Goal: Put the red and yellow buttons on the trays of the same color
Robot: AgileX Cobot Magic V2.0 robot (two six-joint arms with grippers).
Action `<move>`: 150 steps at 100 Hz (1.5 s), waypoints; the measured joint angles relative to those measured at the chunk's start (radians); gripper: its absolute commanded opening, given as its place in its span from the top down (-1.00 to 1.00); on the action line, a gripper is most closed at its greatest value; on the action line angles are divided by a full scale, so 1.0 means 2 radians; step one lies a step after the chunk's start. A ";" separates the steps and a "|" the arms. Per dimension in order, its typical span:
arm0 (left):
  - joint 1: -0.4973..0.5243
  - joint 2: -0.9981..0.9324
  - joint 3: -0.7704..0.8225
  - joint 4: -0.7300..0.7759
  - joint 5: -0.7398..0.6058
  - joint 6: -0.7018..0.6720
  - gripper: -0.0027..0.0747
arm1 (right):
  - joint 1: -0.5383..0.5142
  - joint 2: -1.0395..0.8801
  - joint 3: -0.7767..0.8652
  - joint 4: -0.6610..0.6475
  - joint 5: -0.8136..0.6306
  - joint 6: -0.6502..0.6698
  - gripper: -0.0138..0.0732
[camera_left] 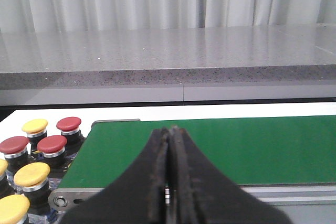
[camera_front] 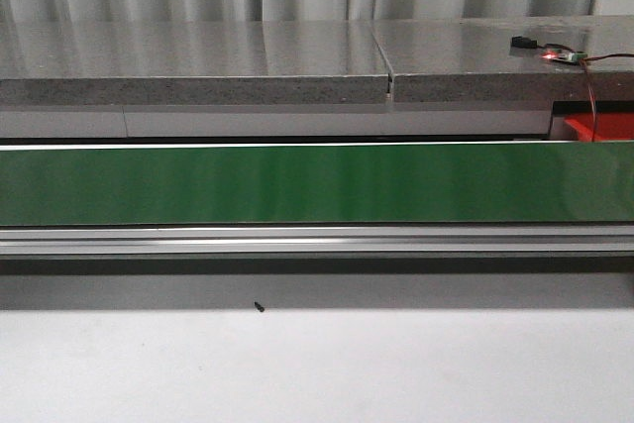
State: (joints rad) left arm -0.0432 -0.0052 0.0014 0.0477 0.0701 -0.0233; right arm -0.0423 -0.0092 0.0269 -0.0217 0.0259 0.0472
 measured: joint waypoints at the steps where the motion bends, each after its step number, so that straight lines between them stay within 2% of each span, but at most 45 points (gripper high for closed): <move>1: 0.000 0.000 0.000 0.000 0.000 0.000 0.98 | 0.000 0.000 0.000 0.000 0.000 0.000 0.84; 95: 0.000 0.000 -0.006 0.000 0.011 0.000 0.98 | 0.000 0.000 0.000 0.000 0.000 0.000 0.84; 110: 0.000 0.021 -0.055 0.000 0.045 0.000 0.98 | 0.000 0.000 0.000 0.000 0.000 0.000 0.84; 150: 0.000 0.223 -0.224 0.000 0.052 0.000 0.98 | 0.000 0.000 0.000 0.000 0.000 0.000 0.84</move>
State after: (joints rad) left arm -0.0432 0.4415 -0.4465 0.0477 0.1742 -0.0233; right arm -0.0423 -0.0092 0.0269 -0.0217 0.0259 0.0472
